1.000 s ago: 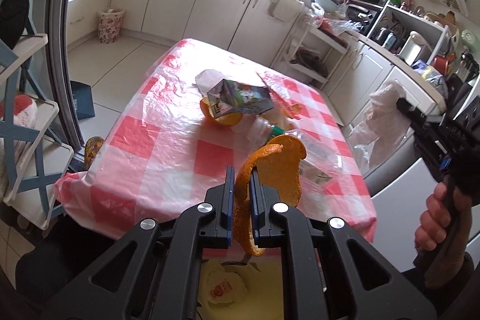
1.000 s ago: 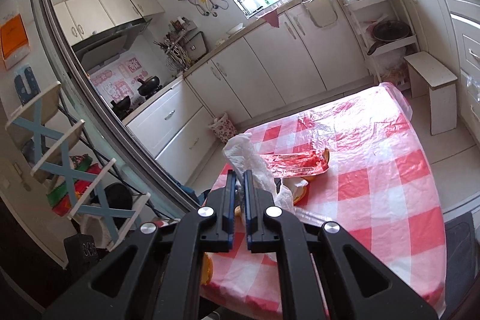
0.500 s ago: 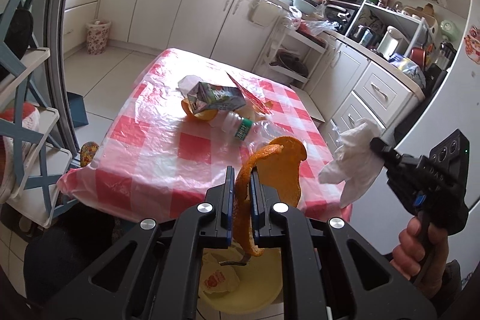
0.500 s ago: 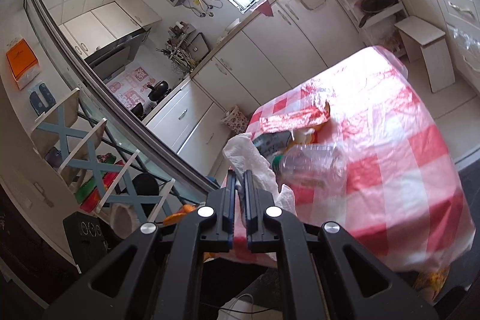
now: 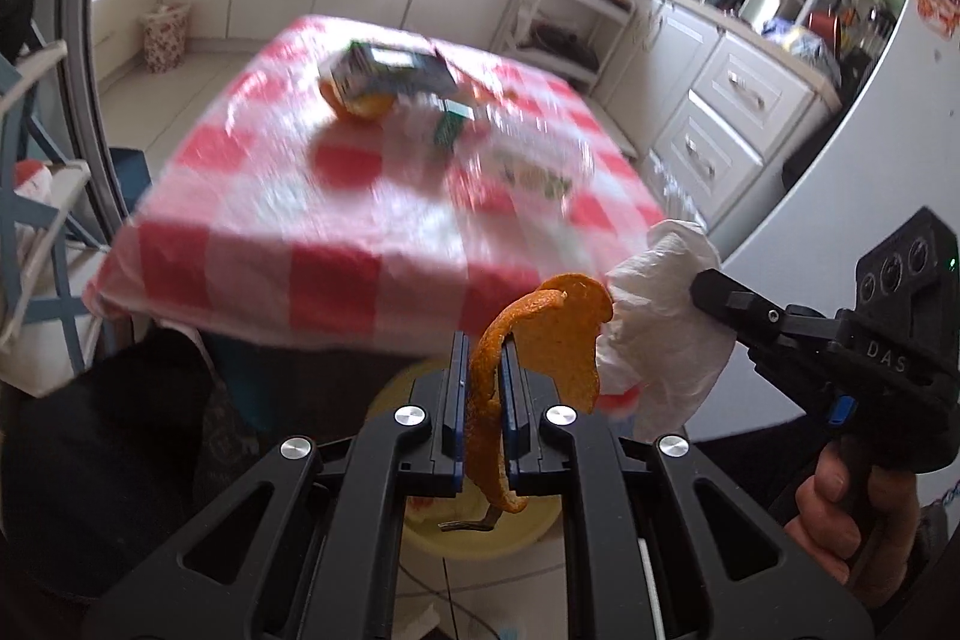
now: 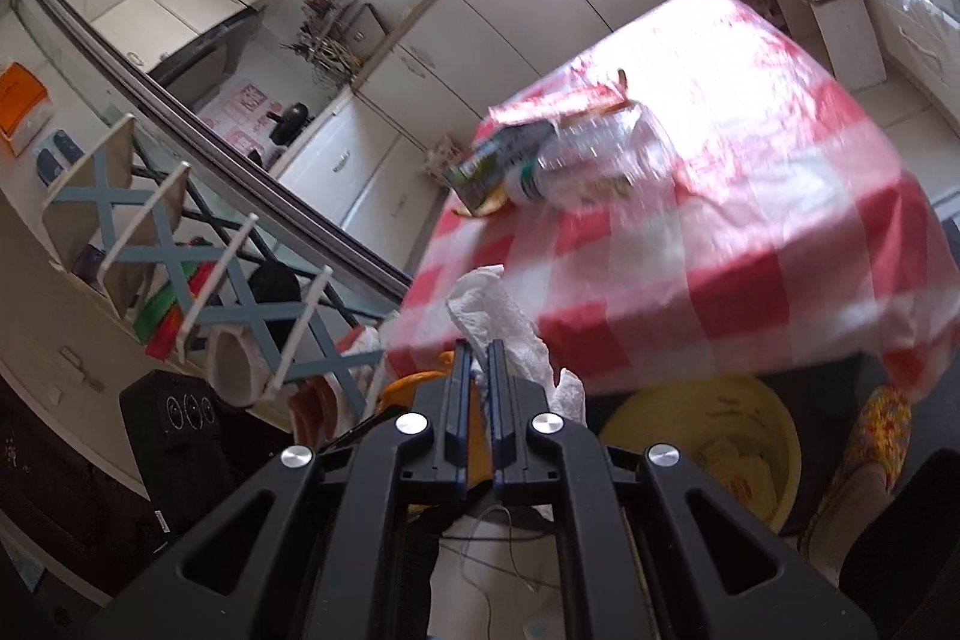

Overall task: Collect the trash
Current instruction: 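Carry the orange peel and tissue over the yellow bucket and open both tools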

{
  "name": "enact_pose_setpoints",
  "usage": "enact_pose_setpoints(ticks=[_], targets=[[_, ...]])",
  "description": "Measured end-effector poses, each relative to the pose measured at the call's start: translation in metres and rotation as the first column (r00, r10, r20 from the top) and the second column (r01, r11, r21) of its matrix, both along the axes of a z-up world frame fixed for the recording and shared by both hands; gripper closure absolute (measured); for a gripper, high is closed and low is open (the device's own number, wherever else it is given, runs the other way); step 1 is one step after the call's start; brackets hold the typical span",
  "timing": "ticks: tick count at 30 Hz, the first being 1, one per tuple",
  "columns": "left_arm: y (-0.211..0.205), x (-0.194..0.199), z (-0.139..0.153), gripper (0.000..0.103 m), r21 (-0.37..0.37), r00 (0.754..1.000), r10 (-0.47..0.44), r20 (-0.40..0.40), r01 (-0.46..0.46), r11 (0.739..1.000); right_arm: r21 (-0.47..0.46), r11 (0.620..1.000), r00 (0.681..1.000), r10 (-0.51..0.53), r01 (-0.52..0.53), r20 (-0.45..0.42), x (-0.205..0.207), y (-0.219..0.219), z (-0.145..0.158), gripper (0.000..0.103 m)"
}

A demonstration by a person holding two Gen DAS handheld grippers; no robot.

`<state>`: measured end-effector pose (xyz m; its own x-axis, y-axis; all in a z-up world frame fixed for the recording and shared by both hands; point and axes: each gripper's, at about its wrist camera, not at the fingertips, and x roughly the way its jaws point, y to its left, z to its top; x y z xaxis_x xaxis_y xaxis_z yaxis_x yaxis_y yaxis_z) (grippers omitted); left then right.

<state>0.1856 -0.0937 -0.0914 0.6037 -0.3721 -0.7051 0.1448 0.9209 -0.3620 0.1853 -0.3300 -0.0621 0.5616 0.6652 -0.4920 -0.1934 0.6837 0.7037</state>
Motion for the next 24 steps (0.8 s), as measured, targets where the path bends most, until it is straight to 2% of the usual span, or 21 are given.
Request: enact_pose_setpoints(ticks=[4,7,9,11,12,14,20,24], targets=[[-0.017,0.004,-0.025,0.094,0.032,0.997,-0.031,-0.067,0.034,0.999,-0.049,0.999,0.995,-0.015,0.01,-0.096,0.001,0.001,-0.02,0.095],[-0.029,0.009,-0.048,0.092,0.039,0.987,-0.057,-0.15,0.064,0.997,-0.076,0.997,0.981,-0.033,0.019,-0.192,0.006,-0.001,-0.043,0.091],[-0.033,0.009,-0.056,0.09,0.039,0.981,-0.072,-0.18,0.08,0.996,-0.078,0.996,0.971,-0.048,0.03,-0.236,0.008,-0.004,-0.054,0.088],[-0.033,0.006,-0.055,0.087,0.043,0.983,-0.074,-0.17,0.083,0.996,-0.091,0.995,0.968,-0.054,0.032,-0.246,0.007,-0.005,-0.056,0.085],[-0.033,0.006,-0.053,0.087,0.039,0.983,-0.075,-0.165,0.083,0.996,-0.096,0.995,0.968,-0.058,0.035,-0.243,0.007,-0.006,-0.056,0.077],[-0.03,0.005,-0.05,0.082,0.034,0.986,-0.067,-0.152,0.073,0.997,-0.109,0.993,0.97,-0.064,0.039,-0.235,0.005,-0.005,-0.054,0.07],[-0.017,0.001,-0.046,0.074,0.043,0.99,-0.021,-0.141,0.028,0.999,-0.147,0.988,0.974,-0.081,0.05,-0.211,0.004,-0.004,-0.054,0.068],[-0.009,-0.004,-0.036,0.068,0.077,0.996,0.031,-0.086,-0.025,0.997,-0.183,0.981,0.979,-0.098,0.065,-0.178,0.004,-0.001,-0.048,0.064]])
